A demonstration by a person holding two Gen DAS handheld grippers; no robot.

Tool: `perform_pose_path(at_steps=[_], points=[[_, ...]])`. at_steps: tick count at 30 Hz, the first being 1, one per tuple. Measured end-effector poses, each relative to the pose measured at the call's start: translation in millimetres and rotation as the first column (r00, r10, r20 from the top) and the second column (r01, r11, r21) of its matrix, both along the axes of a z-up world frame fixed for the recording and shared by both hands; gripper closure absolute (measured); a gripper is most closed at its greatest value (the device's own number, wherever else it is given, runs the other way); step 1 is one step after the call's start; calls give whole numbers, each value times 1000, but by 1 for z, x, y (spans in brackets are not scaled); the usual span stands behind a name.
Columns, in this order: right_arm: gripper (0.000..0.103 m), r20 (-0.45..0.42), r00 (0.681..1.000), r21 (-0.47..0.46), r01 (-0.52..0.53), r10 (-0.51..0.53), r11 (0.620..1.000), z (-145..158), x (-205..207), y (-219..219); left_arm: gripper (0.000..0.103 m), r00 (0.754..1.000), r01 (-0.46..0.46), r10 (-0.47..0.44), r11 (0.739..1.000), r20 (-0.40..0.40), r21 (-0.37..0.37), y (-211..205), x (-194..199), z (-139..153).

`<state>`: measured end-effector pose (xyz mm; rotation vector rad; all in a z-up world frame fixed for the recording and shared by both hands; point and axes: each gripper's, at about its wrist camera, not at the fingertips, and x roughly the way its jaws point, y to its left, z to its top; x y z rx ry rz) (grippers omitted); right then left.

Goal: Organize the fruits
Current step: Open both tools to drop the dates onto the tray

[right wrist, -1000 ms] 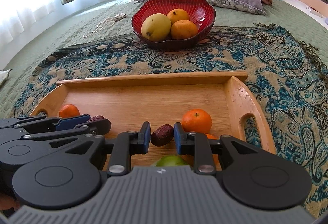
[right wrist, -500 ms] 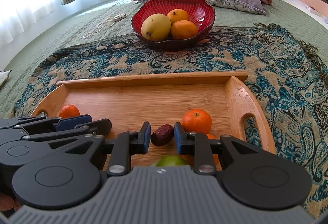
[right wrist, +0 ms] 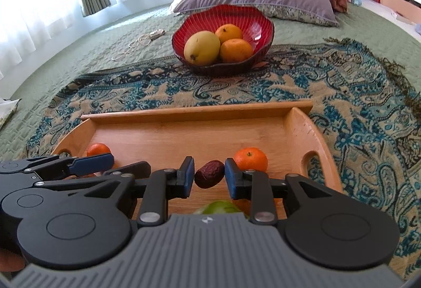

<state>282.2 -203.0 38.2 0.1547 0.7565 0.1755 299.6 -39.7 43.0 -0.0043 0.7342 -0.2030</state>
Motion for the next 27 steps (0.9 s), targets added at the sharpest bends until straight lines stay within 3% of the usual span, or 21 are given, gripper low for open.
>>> perform_pose_path(at_steps=[2,4,10,27], points=[[53,18,1000,-3,-6,6,1000,6,-5,-1,42,1000,-4,4,1000,19,1,2,-6,5],[51,42,999,-7,-13,13,1000,12,-11,-3,33,999,-9,8,1000,51,22,3,-15,10],[43,113,993,-35,-28,32,999,25,-34,-8,22,995,1,-6,999,103,52,5,-43,21],[19,254,964,-119,-52,81,992,34,-106,-6,10,987,16,-32,994,156,106,8,-128,27]])
